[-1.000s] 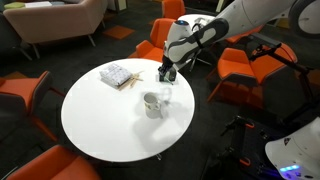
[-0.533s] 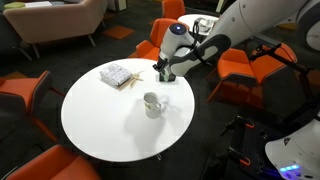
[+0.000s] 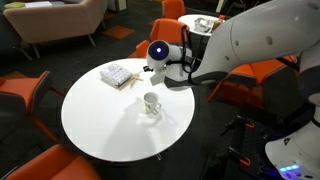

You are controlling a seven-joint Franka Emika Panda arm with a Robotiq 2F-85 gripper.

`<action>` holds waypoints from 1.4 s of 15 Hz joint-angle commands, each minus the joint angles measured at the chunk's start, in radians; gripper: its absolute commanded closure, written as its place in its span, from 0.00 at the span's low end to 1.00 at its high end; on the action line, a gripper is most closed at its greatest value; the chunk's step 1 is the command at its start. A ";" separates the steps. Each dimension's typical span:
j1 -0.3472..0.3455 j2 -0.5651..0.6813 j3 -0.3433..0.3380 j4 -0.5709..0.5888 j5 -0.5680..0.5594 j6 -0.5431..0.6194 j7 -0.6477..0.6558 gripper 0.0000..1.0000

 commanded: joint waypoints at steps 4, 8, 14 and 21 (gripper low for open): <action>0.201 0.157 -0.191 0.012 -0.034 -0.259 0.225 0.98; 0.188 0.126 -0.162 0.011 -0.079 -0.363 0.221 0.91; 0.199 0.125 -0.168 0.014 -0.105 -0.416 0.224 0.91; 0.265 0.280 -0.178 0.149 -0.238 -0.587 0.478 0.98</action>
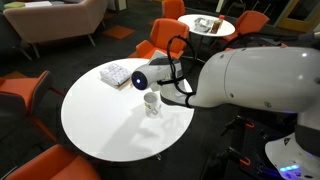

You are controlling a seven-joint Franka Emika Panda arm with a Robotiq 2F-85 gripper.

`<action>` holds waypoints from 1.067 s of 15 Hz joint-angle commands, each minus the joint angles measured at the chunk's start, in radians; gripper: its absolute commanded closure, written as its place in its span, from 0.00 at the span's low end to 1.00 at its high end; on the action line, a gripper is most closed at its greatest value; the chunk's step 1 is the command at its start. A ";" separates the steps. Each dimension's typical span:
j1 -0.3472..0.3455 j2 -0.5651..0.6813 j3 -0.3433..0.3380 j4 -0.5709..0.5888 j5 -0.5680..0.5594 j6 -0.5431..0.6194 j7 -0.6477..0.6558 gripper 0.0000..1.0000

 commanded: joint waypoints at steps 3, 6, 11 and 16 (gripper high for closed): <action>0.012 0.157 0.050 0.199 -0.126 -0.225 0.228 0.98; -0.008 0.227 0.104 0.318 -0.181 -0.383 0.328 0.98; -0.061 0.271 0.232 0.436 -0.252 -0.553 0.483 0.98; -0.176 0.282 0.383 0.518 -0.343 -0.544 0.620 0.98</action>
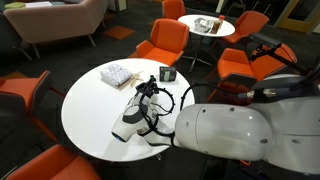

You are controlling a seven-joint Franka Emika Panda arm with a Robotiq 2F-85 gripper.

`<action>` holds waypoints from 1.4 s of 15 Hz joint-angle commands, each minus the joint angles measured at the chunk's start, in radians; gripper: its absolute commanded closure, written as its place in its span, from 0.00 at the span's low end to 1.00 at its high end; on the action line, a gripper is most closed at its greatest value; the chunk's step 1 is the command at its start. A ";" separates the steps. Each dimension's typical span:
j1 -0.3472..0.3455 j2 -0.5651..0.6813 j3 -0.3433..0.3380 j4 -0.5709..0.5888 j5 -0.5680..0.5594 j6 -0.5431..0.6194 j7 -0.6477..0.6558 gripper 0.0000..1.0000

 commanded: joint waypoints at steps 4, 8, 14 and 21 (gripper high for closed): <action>-0.182 0.048 0.199 0.182 -0.186 -0.037 0.137 0.98; -0.217 0.097 0.247 0.262 -0.226 -0.007 0.136 0.98; -0.227 0.142 0.264 0.308 -0.218 -0.013 0.133 0.98; -0.223 0.097 0.271 0.283 -0.210 -0.003 0.106 0.32</action>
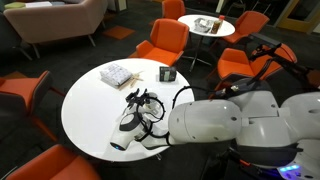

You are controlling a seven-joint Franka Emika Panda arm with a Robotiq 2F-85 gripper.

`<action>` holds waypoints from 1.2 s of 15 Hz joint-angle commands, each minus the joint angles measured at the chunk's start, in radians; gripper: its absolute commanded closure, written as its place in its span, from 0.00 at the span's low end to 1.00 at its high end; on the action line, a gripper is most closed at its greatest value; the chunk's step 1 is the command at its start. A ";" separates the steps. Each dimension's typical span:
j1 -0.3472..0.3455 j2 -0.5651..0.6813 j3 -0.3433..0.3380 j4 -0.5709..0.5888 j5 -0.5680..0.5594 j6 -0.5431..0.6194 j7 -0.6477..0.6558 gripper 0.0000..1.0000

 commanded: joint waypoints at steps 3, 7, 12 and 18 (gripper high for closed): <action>-0.021 -0.100 0.034 -0.048 0.044 0.015 -0.103 0.06; -0.065 -0.220 0.046 -0.115 0.077 0.137 -0.261 0.00; -0.167 -0.348 0.040 -0.223 0.067 0.458 -0.307 0.00; -0.332 -0.510 0.214 -0.362 0.045 0.678 -0.486 0.00</action>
